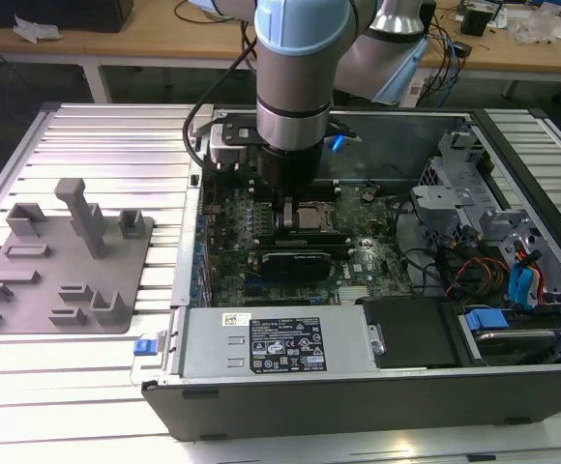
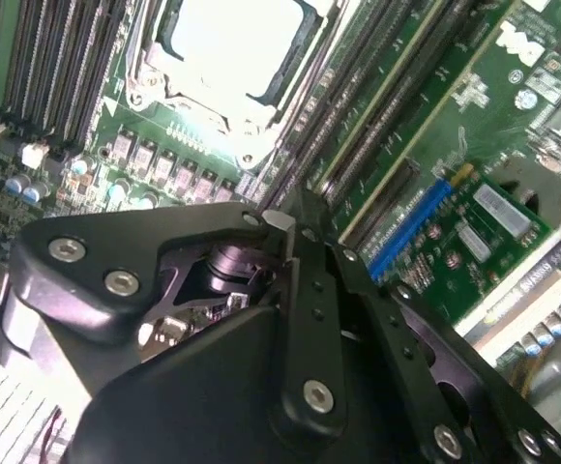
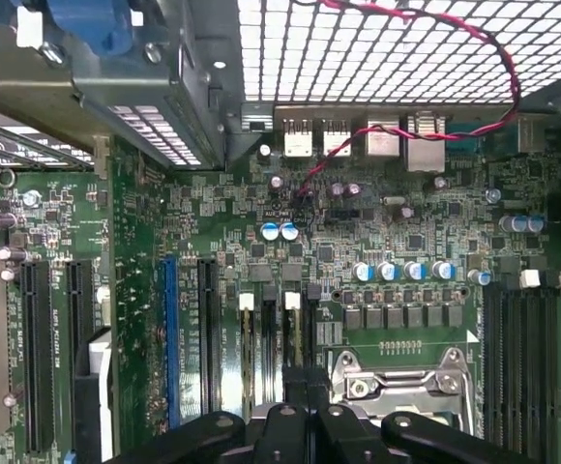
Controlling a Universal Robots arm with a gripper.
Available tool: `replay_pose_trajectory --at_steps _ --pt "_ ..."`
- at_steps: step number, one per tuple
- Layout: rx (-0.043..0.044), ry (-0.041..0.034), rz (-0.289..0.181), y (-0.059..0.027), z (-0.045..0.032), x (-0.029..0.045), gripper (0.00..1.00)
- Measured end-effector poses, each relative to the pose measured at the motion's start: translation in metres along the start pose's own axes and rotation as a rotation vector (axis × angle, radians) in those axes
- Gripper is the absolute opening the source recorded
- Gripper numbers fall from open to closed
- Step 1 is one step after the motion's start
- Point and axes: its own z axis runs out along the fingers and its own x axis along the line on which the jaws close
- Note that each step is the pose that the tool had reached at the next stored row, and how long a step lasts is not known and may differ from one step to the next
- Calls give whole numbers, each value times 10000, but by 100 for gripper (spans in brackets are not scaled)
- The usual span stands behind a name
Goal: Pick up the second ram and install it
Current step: 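Press down the second ram until it locks into place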
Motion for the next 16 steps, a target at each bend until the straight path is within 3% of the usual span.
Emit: replay_pose_trajectory --at_steps 3,8,9,10,12,16 --pt "0 16 1 0 -102 -4 8" --pt "-2 17 1 -37 -105 -5 8" --pt "-1 16 2 -76 -105 -6 8" --pt "-1 16 2 -243 -104 -9 8" --pt "-1 16 1 -398 -104 -11 8" --pt "-1 16 1 -400 -130 -13 8"
